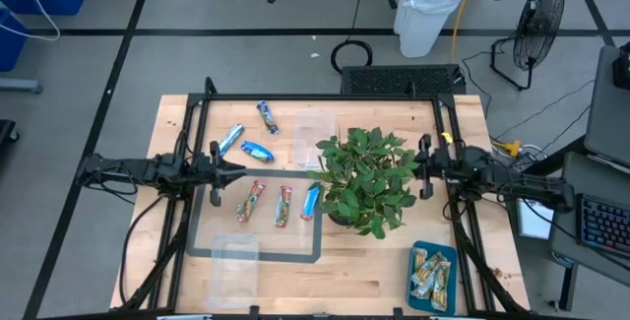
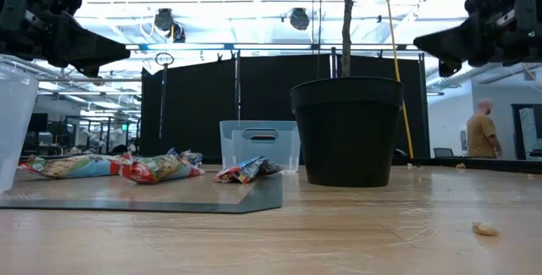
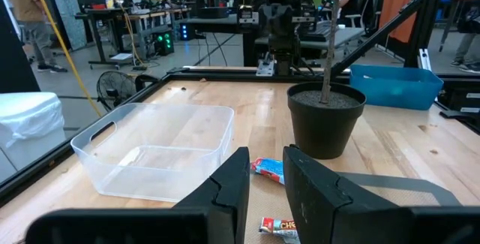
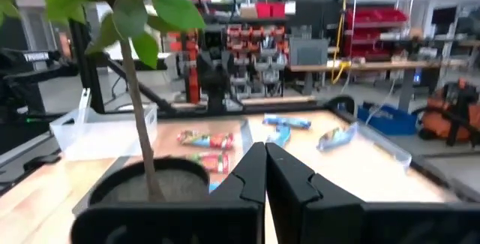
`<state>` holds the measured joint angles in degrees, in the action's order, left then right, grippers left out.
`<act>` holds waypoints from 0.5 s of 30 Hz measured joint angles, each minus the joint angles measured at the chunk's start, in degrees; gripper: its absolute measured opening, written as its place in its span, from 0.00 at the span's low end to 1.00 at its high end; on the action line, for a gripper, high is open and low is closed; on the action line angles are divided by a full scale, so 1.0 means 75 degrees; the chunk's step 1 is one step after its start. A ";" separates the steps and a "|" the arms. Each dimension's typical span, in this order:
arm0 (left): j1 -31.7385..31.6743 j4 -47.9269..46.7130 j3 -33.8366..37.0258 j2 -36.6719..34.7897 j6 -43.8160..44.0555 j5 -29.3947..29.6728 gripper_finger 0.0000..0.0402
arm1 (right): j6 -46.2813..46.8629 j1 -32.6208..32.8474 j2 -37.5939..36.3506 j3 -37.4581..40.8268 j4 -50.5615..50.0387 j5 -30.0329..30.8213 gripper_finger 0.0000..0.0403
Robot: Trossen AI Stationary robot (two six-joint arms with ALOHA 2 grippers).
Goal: Pick and place Granola Bars by type
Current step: Put the middle left blue granola bar into the top transparent bin
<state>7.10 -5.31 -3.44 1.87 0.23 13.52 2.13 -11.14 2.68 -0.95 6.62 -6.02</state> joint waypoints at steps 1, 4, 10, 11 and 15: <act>0.0002 -0.0002 0.0000 0.0000 0.0000 0.0000 0.22 | 0.0028 0.0000 0.0071 0.0000 -0.0008 -0.0021 0.00; 0.0000 0.0000 0.0000 0.0000 0.0000 0.0000 0.22 | 0.0049 0.0069 0.0277 0.0004 -0.0005 -0.0335 0.00; 0.0000 -0.0002 0.0000 0.0000 0.0000 0.0000 0.22 | 0.0033 0.0544 0.0472 0.0009 0.0109 -0.0921 0.00; 0.0001 0.0001 0.0000 0.0000 0.0000 0.0000 0.22 | 0.0043 0.0650 0.0470 0.0009 0.0242 -0.1186 0.00; 0.0001 -0.0002 0.0000 0.0000 0.0000 0.0000 0.22 | 0.0322 0.1139 0.0463 0.0012 0.0979 -0.2379 0.00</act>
<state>7.10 -5.32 -3.44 1.87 0.23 13.52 4.54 -2.60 6.15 -0.86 13.96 -23.86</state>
